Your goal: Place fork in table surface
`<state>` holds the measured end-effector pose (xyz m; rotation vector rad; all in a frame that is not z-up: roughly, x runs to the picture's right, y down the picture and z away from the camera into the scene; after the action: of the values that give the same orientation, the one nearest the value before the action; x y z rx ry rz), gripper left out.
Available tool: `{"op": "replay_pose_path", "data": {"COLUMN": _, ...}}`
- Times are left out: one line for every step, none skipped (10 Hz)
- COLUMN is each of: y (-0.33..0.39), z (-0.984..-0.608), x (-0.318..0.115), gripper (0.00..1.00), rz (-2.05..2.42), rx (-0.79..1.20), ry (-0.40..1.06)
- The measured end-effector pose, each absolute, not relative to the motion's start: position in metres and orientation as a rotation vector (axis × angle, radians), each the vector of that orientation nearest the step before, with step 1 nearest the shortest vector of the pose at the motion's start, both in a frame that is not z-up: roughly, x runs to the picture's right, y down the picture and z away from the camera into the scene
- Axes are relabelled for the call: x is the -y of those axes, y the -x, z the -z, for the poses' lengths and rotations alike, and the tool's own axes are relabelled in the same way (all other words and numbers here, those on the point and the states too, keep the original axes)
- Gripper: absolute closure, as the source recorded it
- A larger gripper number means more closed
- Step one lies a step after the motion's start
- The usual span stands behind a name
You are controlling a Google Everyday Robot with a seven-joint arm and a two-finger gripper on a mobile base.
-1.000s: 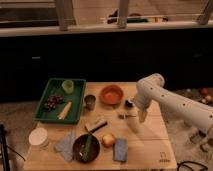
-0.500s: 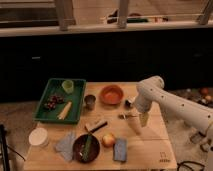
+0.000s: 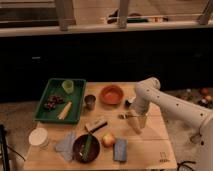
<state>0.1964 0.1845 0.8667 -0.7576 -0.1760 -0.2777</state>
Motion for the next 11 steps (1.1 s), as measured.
{"op": "replay_pose_path", "data": {"y": -0.196, "z": -0.868, "x": -0.186, "gripper": 0.20, "rz": 0.273, "rx": 0.169, "ry": 0.760}}
{"op": "replay_pose_path", "data": {"y": -0.194, "z": -0.869, "x": -0.187, "gripper": 0.20, "rz": 0.267, "rx": 0.164, "ry": 0.760}}
{"op": "replay_pose_path", "data": {"y": -0.194, "z": -0.871, "x": -0.185, "gripper": 0.20, "rz": 0.260, "rx": 0.157, "ry": 0.755}}
{"op": "replay_pose_path", "data": {"y": -0.193, "z": -0.872, "x": -0.185, "gripper": 0.20, "rz": 0.255, "rx": 0.156, "ry": 0.755}}
{"op": "replay_pose_path", "data": {"y": -0.193, "z": -0.873, "x": -0.185, "gripper": 0.20, "rz": 0.249, "rx": 0.150, "ry": 0.754}}
{"op": "replay_pose_path", "data": {"y": -0.193, "z": -0.875, "x": -0.184, "gripper": 0.22, "rz": 0.242, "rx": 0.143, "ry": 0.754}}
{"op": "replay_pose_path", "data": {"y": -0.193, "z": -0.875, "x": -0.183, "gripper": 0.28, "rz": 0.239, "rx": 0.141, "ry": 0.754}}
{"op": "replay_pose_path", "data": {"y": -0.194, "z": -0.876, "x": -0.183, "gripper": 0.40, "rz": 0.235, "rx": 0.138, "ry": 0.760}}
{"op": "replay_pose_path", "data": {"y": -0.195, "z": -0.877, "x": -0.184, "gripper": 0.51, "rz": 0.232, "rx": 0.137, "ry": 0.765}}
{"op": "replay_pose_path", "data": {"y": -0.195, "z": -0.879, "x": -0.184, "gripper": 0.58, "rz": 0.229, "rx": 0.136, "ry": 0.768}}
{"op": "replay_pose_path", "data": {"y": -0.193, "z": -0.881, "x": -0.184, "gripper": 0.71, "rz": 0.225, "rx": 0.140, "ry": 0.770}}
